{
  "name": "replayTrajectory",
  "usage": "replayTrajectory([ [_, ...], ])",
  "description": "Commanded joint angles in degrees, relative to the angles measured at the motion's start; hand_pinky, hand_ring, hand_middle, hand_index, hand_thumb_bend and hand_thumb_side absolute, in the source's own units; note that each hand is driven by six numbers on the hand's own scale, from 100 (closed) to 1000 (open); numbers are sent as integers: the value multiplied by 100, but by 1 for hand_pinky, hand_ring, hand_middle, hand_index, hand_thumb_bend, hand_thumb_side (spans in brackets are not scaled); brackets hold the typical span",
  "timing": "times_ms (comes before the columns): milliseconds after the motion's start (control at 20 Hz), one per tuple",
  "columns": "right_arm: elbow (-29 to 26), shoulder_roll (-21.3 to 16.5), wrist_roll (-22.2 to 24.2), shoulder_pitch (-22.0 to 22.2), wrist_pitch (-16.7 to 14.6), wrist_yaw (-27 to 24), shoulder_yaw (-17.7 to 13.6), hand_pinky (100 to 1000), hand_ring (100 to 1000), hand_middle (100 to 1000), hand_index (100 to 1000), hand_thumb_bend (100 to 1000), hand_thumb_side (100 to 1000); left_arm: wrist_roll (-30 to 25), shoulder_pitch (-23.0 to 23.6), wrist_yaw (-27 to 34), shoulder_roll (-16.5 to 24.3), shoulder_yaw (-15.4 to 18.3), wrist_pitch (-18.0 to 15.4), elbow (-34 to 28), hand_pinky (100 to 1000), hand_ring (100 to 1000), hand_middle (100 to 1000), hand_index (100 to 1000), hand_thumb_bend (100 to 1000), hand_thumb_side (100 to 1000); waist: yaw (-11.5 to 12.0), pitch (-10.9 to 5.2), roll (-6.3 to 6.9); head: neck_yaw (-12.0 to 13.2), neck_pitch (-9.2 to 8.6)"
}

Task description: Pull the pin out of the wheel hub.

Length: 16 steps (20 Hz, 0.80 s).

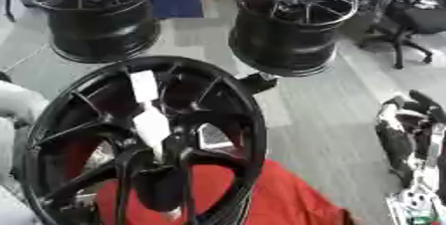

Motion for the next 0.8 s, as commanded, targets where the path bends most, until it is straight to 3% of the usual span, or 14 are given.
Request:
replayTrajectory([
  [50, -102, -124, 24, -10, -7, -39, 25, 635, 592, 637, 803, 100, 405, -500, -473, -312, 448, -305, -405, 295, 752, 771, 827, 859, 100, 301, -19, -58, 37, 24, -16],
  [250, -102, -153, 41, 15, -5, -43, 43, 635, 593, 637, 803, 100, 404, -800, -1197, -807, 372, -768, -671, 697, 773, 789, 846, 868, 100, 308, -42, -78, 65, 49, -16],
  [550, -102, -190, 55, 49, 3, -47, 57, 635, 592, 637, 803, 100, 403, -1198, -2112, -1592, -84, -1465, -1137, 1331, 805, 817, 871, 881, 100, 374, -102, -121, 122, 64, -16],
  [800, -102, -216, 63, 58, 6, -45, 66, 634, 592, 637, 802, 100, 404, -1235, -2523, -2518, -514, -2066, -1837, 1821, 809, 818, 863, 877, 226, 404, -180, -151, 167, 72, -16],
])
